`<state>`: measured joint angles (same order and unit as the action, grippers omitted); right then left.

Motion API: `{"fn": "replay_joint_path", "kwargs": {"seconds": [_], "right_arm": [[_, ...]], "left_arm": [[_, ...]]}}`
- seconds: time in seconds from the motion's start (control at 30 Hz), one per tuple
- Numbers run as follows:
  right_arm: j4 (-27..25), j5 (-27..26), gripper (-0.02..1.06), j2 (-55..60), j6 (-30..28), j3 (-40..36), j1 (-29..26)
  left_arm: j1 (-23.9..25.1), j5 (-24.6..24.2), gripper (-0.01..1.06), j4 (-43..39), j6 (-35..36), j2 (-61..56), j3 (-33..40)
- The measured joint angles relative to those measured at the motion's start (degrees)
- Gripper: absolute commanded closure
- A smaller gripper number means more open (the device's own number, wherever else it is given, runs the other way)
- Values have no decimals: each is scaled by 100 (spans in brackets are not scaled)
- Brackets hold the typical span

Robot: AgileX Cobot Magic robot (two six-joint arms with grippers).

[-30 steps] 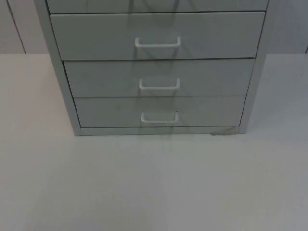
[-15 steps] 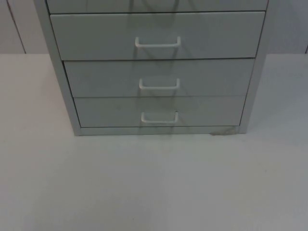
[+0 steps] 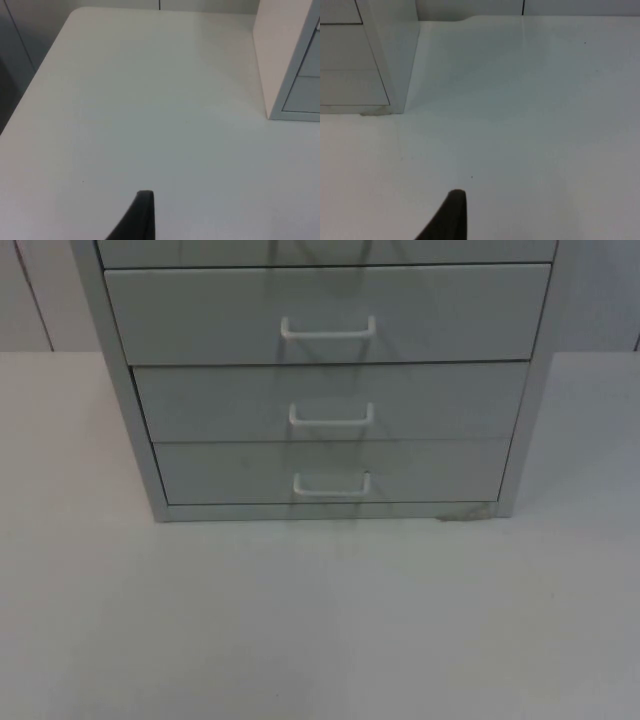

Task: Open the drawer with the left hand, place the block into the drawer with the right hand, then close the drawer with the left hand.

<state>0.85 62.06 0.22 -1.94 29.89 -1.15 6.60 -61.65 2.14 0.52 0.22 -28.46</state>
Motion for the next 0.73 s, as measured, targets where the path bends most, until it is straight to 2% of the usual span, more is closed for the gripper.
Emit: {"fn": "replay_joint_path", "kwargs": {"seconds": [0.63, 0.73], "right_arm": [[0, 0, -1, 0, 0, 0, 0], [0, 0, -1, 0, 0, 0, 0]], "left_arm": [[0, 0, 0, 0, -4, 0, 0], [-192, 0, 0, 0, -52, 0, 0]]}}
